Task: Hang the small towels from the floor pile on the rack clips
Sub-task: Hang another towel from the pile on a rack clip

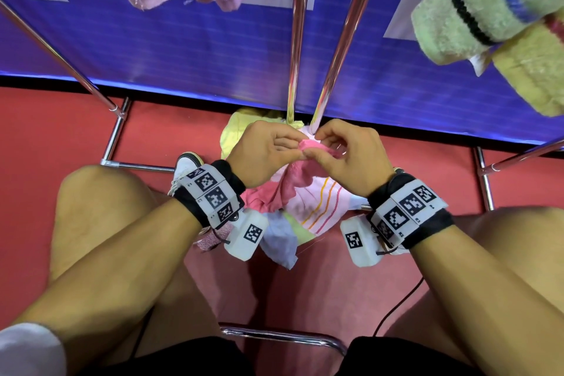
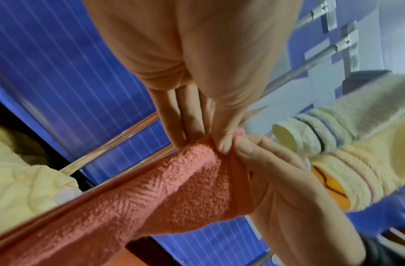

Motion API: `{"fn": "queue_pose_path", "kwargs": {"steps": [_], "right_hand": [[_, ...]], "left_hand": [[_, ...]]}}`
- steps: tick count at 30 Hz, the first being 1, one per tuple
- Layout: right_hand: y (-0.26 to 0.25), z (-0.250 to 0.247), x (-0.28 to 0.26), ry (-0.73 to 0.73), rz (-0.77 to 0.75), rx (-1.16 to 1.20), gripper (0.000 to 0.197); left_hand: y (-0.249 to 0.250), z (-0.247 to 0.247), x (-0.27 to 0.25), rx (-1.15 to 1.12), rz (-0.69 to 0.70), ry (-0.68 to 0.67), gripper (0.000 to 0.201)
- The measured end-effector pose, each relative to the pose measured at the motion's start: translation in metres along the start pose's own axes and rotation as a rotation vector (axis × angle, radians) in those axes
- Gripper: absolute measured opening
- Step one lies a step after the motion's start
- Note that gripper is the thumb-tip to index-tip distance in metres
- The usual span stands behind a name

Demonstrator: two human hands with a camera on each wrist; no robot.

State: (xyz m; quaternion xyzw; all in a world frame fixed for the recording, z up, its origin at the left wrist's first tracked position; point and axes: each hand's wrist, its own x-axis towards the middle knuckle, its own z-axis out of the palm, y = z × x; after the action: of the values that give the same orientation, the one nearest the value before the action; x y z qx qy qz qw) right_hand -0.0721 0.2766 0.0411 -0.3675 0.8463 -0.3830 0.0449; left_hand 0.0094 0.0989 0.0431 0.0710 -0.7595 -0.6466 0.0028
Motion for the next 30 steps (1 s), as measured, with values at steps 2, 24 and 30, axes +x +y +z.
{"fn": "queue_pose_path", "kwargs": {"steps": [2, 24, 30], "right_hand": [[0.000, -0.002, 0.001, -0.005, -0.009, 0.018, 0.021], [-0.031, -0.011, 0.011, 0.203, 0.137, 0.477, 0.017], [-0.066, -0.050, 0.012, 0.200, 0.074, 0.431, 0.012]], "left_hand": [[0.002, -0.004, 0.002, -0.021, 0.014, 0.060, 0.030], [0.029, -0.024, -0.013, -0.292, 0.017, 0.282, 0.018], [0.076, -0.029, -0.025, -0.274, 0.057, 0.264, 0.017]]}}
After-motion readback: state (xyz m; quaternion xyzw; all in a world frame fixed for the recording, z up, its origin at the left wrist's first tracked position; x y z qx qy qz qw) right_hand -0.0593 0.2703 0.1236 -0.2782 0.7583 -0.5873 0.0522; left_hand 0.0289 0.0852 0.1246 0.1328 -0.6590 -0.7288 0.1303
